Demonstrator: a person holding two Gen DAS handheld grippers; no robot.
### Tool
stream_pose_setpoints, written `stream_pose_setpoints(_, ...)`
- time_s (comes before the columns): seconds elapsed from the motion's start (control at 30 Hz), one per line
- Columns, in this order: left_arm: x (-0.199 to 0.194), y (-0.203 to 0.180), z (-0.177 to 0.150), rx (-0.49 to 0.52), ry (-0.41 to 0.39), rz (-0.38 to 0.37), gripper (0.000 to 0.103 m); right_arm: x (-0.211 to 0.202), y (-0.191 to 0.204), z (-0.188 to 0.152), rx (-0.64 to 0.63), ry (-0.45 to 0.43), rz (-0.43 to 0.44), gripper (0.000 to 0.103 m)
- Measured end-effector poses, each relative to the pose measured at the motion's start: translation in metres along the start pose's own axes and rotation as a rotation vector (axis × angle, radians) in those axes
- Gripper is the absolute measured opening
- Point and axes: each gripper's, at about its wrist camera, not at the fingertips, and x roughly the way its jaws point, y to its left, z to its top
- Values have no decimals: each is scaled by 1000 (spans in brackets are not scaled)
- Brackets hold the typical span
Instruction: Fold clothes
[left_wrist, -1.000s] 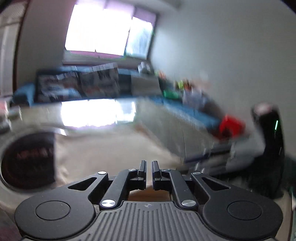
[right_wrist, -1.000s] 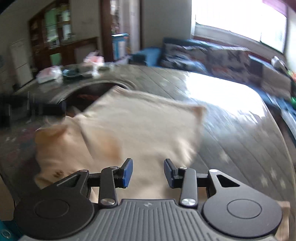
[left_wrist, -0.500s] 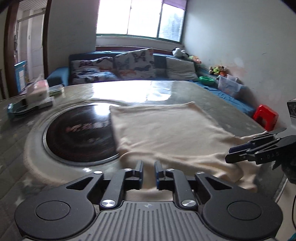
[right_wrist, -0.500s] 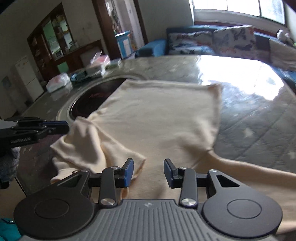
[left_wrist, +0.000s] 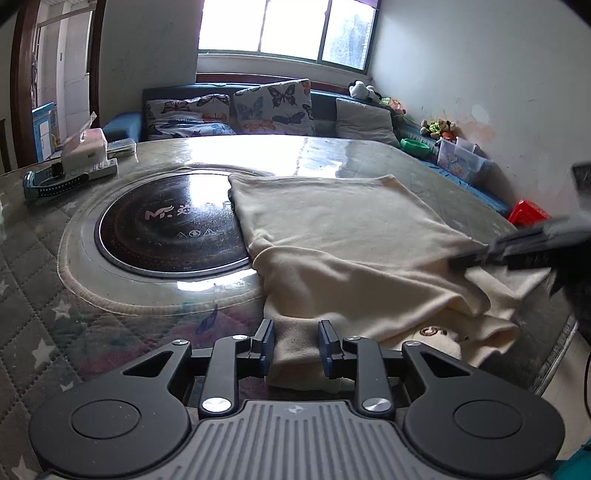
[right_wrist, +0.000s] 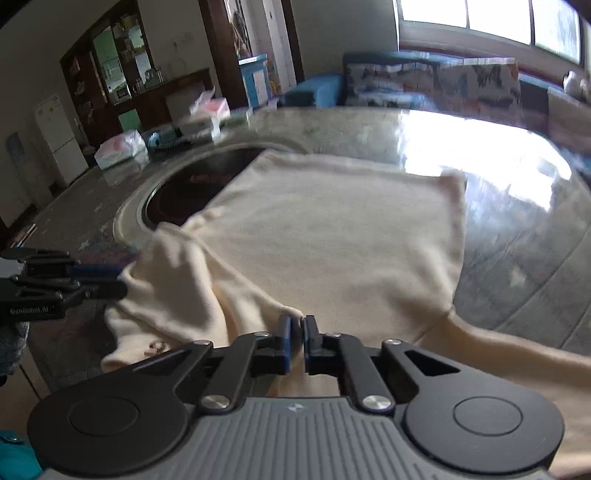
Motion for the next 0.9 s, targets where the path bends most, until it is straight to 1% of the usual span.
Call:
stream_pose_setpoints(0.13,1,2,-3,9,15,-3,27,-24,1,11,-35,-77,-91,5)
stream_pose_setpoints(0.27,2,2,-4,21,26,-7,28,-18,-9,8,-22,-48,-131,5)
stream_pose_setpoints(0.33,0,2,-1,27,29,-5,29,-3,-14,0,-33,-11,-194,6)
stream_pose_setpoints(0.37,-2,3,2,30,28,-3,29,0,-15,-2,-34,-7,-205,6)
stream_pose_setpoints(0.4,-5,2,6,35,18,-4,29,-1,-16,-4,-30,-13,-199,6)
stream_pose_setpoints(0.47,-8,1,15,48,-7,-8,29,-8,-12,-3,-40,-33,-153,8)
stream_pose_setpoints(0.57,-2,-3,28,47,-29,-11,29,-12,-1,0,-75,-52,-92,10)
stream_pose_setpoints(0.6,2,-4,31,40,-30,-12,29,-10,1,0,-76,-49,-78,14)
stream_pose_setpoints(0.63,6,-5,33,33,-31,-11,29,-7,3,1,-76,-46,-78,18)
stream_pose_setpoints(0.67,10,-6,35,26,-32,-10,29,-3,3,0,-72,-46,-97,22)
stream_pose_setpoints(0.7,14,-7,36,19,-30,-9,29,0,1,-1,-60,-42,-107,24)
stream_pose_setpoints(0.8,19,-9,38,7,-30,-27,29,10,-12,-7,13,-16,-100,24)
stream_pose_setpoints(0.87,22,-14,41,19,-36,-42,29,13,-17,-11,47,-21,-86,24)
stream_pose_setpoints(0.9,23,-17,42,26,-38,-49,29,13,-18,-11,45,-25,-82,21)
